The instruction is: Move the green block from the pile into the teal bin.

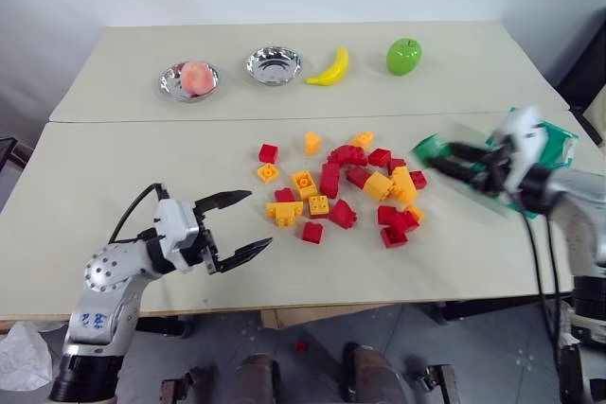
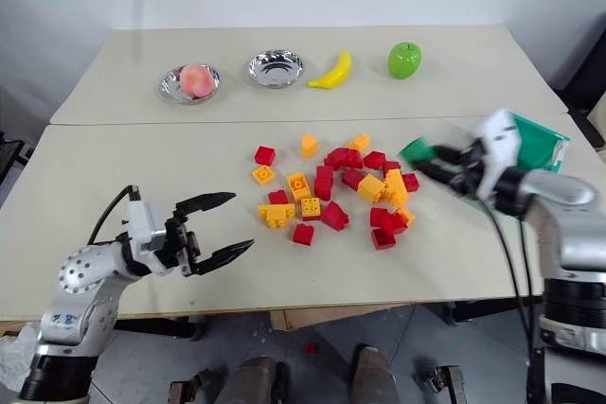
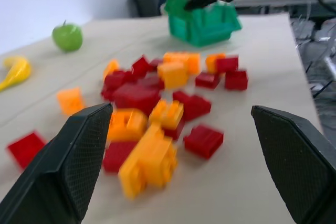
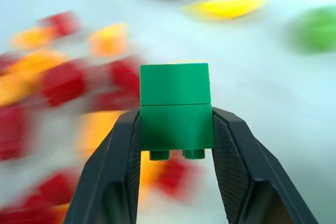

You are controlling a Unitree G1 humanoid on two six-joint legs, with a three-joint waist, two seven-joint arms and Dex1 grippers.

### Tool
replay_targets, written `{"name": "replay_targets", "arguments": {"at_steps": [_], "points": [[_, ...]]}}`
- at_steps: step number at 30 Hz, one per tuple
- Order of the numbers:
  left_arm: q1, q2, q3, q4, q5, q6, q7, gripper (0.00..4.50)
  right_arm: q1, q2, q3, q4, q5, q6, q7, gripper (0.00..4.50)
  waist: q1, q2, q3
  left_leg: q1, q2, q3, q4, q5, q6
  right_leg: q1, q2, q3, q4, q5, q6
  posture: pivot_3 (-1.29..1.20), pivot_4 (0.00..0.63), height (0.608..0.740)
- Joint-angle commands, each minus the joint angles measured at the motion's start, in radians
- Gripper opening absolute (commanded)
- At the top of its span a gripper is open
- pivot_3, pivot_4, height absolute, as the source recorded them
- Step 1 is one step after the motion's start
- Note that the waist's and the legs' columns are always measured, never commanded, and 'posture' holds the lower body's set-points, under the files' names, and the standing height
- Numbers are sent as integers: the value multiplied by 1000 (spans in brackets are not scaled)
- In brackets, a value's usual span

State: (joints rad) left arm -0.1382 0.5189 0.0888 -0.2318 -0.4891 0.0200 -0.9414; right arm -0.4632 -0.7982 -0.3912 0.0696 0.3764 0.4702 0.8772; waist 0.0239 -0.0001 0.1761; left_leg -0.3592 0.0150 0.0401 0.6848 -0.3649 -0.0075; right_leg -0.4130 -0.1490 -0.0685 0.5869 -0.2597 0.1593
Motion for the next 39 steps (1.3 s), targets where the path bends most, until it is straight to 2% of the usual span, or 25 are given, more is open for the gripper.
{"name": "replay_targets", "arguments": {"at_steps": [1,7,11,20,24,27,29,31,35,39], "points": [[-52,-13,-35,-30,-33,16,-27,4500,6,-67,-98,89,-44,-72,-95,1601,-1,0,0,0,0,0,0,0,0,0,0,0,0,0,0,0,150,740],[-143,-53,-83,-7,-32,38,-43,4500,-48,-127,-60,329,-154,-119,-234,1601,-9,0,0,1,0,2,0,0,0,1,0,0,0,0,0,0,150,740],[-194,-73,-89,62,5,-4,-42,4500,-122,-115,-26,457,-161,-177,-222,1601,-22,1,0,1,0,3,0,0,0,0,0,1,0,0,0,0,150,740],[-168,-68,-55,57,-3,4,-15,4500,-175,-97,-6,532,-125,-301,-155,4470,-25,1,0,1,1,2,0,0,0,0,0,0,-1,0,0,0,150,740],[-121,-50,-9,55,18,7,33,4500,-128,-91,-17,458,-67,-339,-67,4470,-25,1,0,1,1,2,0,0,0,1,0,0,-1,0,1,0,150,740],[-69,2,49,86,80,-14,80,4500,-26,-61,6,254,70,-273,108,4470,-25,1,0,1,1,2,0,0,0,1,0,0,-1,0,1,0,150,740],[-51,25,72,99,99,-5,110,4500,34,-38,18,167,133,-228,171,4470,-26,1,0,2,2,2,0,0,0,1,1,0,-1,0,1,0,150,740],[-25,48,106,119,102,-19,111,4500,117,22,54,70,157,-270,219,4470,-25,1,0,2,1,2,0,0,0,2,0,0,-1,0,1,0,150,740],[24,78,151,128,125,-43,127,4500,251,115,142,-45,130,-394,298,4470,-21,1,0,3,1,1,0,0,-1,3,0,0,-1,0,1,0,150,740],[64,88,169,103,151,-55,152,4500,326,129,181,-22,61,-522,328,4470,-16,1,0,3,0,1,0,0,0,3,-1,0,-1,1,1,0,150,740]]}}
